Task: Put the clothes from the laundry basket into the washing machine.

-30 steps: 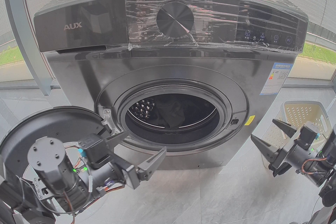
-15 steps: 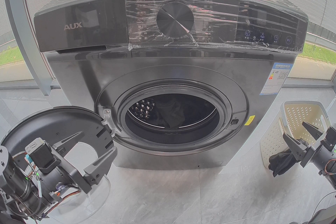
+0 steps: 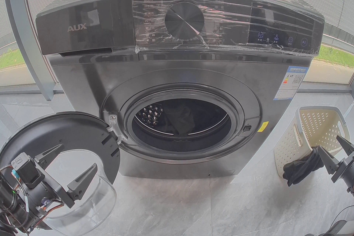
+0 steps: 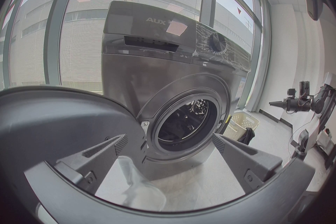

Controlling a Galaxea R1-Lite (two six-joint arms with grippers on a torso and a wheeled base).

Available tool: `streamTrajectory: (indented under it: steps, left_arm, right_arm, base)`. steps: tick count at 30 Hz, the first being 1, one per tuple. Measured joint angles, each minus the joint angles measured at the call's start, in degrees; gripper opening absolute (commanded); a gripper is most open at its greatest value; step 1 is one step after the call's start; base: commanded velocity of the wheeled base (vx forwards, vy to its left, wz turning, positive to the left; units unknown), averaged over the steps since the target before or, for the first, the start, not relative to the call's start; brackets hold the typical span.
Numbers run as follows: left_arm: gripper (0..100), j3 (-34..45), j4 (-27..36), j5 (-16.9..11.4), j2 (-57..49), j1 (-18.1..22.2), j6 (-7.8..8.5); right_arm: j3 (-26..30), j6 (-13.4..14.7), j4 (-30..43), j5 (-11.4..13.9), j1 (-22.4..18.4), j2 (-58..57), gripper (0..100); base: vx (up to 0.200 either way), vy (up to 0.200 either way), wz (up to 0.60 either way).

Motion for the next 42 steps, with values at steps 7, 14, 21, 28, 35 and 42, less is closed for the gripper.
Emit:
streamTrajectory:
  steps: [7,14,21,28,35,42]
  left_arm:
    - [100,0.0,7.6,0.3,-6.8,0.2,0.73]
    - [100,0.0,17.9,0.4,-15.9,0.7,2.76]
    - [100,0.0,26.8,0.4,-26.3,3.8,3.54]
    - [100,0.0,35.3,-0.1,-36.8,10.4,3.75]
    - [100,0.0,49.2,-3.6,-48.8,17.8,3.86]
    - [100,0.0,56.3,-6.0,-55.8,21.8,3.75]
  right_arm:
    - [0.0,-0.7,5.5,0.0,-1.4,-6.0,100]
    - [0.0,-1.2,11.7,0.0,-2.9,-13.3,100]
    - [0.0,-1.3,20.0,0.1,-3.9,-22.8,100]
    - [-0.3,-1.4,29.7,0.2,-5.4,-33.0,100]
    - [-0.4,-2.2,39.1,1.8,-7.0,-43.5,100]
    - [0.0,-5.2,43.7,-2.0,-8.5,-48.0,100]
  base:
    - [-0.200,0.000,0.00]
    - [-0.200,0.000,0.00]
    - [-0.200,0.000,0.00]
    - [-0.114,0.000,0.00]
    - [0.000,0.000,0.00]
    - [0.000,0.000,0.00]
